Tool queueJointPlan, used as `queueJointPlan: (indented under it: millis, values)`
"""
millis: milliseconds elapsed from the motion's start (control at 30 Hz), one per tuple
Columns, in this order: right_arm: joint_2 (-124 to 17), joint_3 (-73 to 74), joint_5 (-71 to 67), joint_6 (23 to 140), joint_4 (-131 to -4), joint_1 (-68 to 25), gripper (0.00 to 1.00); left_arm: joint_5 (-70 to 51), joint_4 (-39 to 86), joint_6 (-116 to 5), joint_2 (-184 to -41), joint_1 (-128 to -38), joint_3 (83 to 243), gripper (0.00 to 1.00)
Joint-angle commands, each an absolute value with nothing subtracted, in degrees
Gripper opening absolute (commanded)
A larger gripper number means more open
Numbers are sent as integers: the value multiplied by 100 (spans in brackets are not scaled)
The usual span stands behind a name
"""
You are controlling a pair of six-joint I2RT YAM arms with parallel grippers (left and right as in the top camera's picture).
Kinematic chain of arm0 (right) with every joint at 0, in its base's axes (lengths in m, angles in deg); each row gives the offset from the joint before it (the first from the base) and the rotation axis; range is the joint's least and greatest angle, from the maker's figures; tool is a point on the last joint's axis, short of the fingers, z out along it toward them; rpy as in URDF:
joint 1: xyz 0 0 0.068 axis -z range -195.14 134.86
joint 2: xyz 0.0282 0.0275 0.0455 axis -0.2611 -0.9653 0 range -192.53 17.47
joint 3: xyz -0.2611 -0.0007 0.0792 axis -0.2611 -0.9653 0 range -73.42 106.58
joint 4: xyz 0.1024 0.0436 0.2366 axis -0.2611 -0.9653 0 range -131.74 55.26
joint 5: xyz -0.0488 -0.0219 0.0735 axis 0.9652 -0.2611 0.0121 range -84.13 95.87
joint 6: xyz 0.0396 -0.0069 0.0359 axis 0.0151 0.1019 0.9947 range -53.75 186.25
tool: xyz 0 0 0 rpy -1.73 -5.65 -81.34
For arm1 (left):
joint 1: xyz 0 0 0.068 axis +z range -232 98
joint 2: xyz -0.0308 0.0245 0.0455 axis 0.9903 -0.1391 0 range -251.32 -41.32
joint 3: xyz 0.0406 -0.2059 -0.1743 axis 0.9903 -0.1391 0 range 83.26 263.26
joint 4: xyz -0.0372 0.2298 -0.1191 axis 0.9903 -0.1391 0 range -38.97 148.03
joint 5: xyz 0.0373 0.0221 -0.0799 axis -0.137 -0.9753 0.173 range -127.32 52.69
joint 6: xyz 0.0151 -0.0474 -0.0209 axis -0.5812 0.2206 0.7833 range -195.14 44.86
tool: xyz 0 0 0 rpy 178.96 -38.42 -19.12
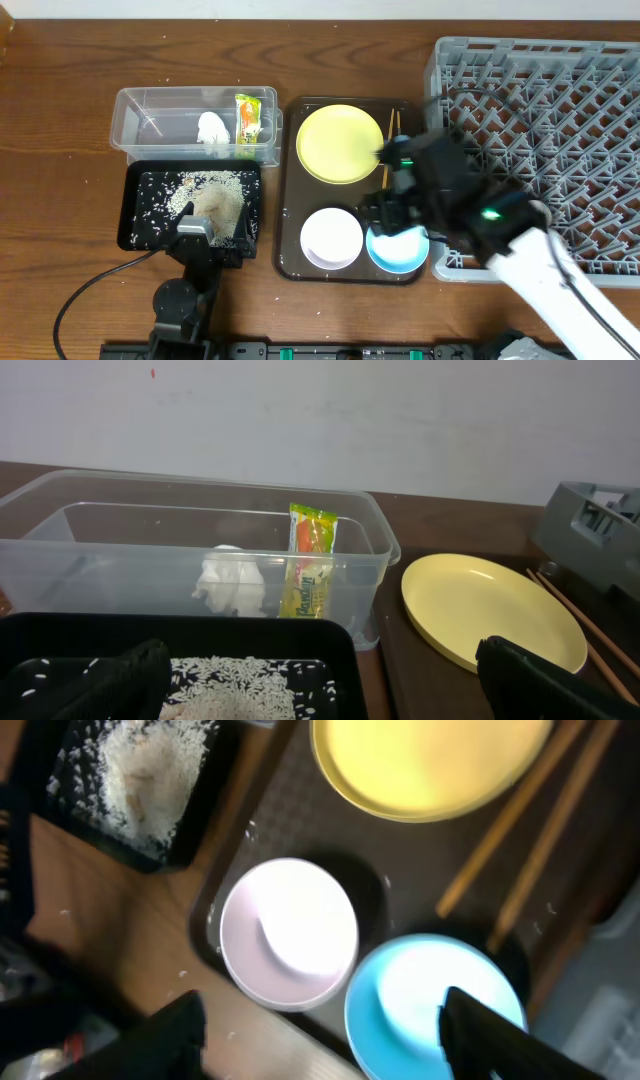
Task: Sort waste into correct bins and load items into the dishwasher rack
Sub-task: 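Grasp the pink bowl with the right gripper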
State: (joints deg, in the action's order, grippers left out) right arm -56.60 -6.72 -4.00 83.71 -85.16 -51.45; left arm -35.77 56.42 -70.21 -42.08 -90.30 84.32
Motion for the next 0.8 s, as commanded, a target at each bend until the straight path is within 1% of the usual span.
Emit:
queueJointPlan:
  millis: [0,33,133,267,333,367,433,467,533,567,733,767]
  values:
    - [-6366,-615,118,8261,-8227,-5469,66,-3652,5397,-6949,-4203,-9001,8353,100]
    - [-6582,-615,116,8222,-8151,-5493,63,-3652,5397,-6949,-4203,-9001,8353,100]
    - [-7306,-615,88,8152,-7965,-5482,57,-3652,5397,-6949,-4203,-9001,8353,100]
    - [-8011,-615,-201,7789,-7893,-5495,57,-3650,5400,-6949,-4203,-9001,8353,100]
    - [-8311,-615,-352,7770,-7888,-5506,56,-3650,5397,-6949,-4203,-9001,8353,100]
    - [-8470,-615,-419,7772,-7877,-5510,53,-3652,5397,-6949,-4203,-9001,8353,100]
    - [-8726,-615,-522,7772,-7838,-5523,38,-3652,5397,-6949,-4203,-9001,8353,100]
    - [-8820,-615,-537,7776,-7825,-5523,27,-3652,5397,-6949,-4203,-9001,8353,100]
    - [-8866,-613,-531,7774,-7823,-5519,16,-3652,5397,-6949,-4203,-9001,8353,100]
    - [-8835,-609,-531,7776,-7805,-5508,12,-3650,5397,-6949,-4203,-9001,8353,100]
    - [-8112,-561,-332,7781,-7633,-5453,1,-3652,5397,-6949,-4203,-9001,8353,100]
    - [-7907,-550,-185,7826,-7630,-5436,1,-3652,5397,-6949,-4203,-9001,8353,100]
